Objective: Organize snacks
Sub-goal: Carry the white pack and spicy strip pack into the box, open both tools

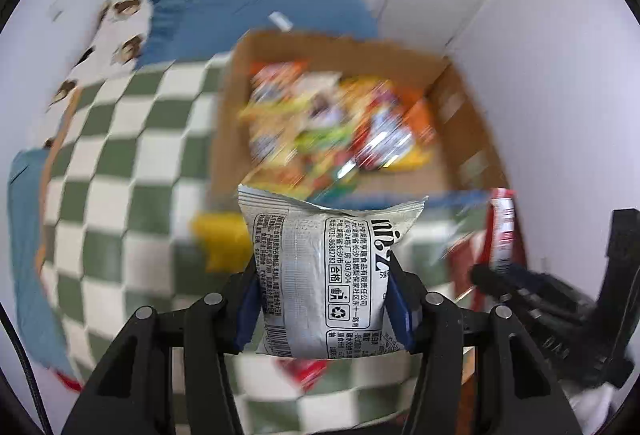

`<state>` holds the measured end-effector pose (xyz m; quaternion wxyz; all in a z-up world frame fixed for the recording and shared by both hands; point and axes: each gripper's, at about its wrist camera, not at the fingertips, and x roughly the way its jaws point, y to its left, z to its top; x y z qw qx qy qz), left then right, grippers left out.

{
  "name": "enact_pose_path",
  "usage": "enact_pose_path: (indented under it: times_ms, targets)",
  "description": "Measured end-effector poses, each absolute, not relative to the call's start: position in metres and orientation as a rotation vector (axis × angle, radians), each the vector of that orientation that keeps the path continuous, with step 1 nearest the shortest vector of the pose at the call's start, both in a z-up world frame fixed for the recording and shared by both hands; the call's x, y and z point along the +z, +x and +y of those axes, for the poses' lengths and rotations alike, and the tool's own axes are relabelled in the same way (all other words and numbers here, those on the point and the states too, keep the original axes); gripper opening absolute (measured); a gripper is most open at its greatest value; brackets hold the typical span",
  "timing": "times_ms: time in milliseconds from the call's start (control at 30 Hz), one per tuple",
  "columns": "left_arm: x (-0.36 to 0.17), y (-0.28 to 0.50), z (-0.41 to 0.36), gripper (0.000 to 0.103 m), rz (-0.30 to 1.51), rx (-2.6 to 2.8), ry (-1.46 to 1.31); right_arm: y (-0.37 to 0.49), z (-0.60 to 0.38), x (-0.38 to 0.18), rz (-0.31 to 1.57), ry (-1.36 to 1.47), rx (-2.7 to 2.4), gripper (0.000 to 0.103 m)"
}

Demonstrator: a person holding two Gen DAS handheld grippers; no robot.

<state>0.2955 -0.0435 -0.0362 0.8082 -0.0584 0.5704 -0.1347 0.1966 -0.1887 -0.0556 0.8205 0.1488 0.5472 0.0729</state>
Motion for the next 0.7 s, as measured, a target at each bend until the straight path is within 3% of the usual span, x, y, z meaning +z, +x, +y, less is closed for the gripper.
enact_pose_path:
  times_ms: [133, 233, 400, 700]
  targets:
    - [-0.045, 0.35, -0.066, 0.051, 1.239, -0.337, -0.192, 0.247, -0.203, -0.027, 1.106, 0.315, 0.13, 0.047]
    - [-0.074, 0.401, -0.085, 0.051, 1.356, -0.377, -0.32, 0.283, -0.216, -0.022, 1.102, 0.307, 0.093, 0.047]
    - [-0.114, 0.448, -0.11, 0.051, 1.486, -0.374, -0.382, 0.342, -0.228, -0.044, 1.187, 0.281, 0.04, 0.047]
    - [-0.164, 0.463, -0.132, 0.054, 1.669, -0.361, -0.453, 0.384, -0.249, -0.09, 1.313, 0.3, -0.006, 0.051]
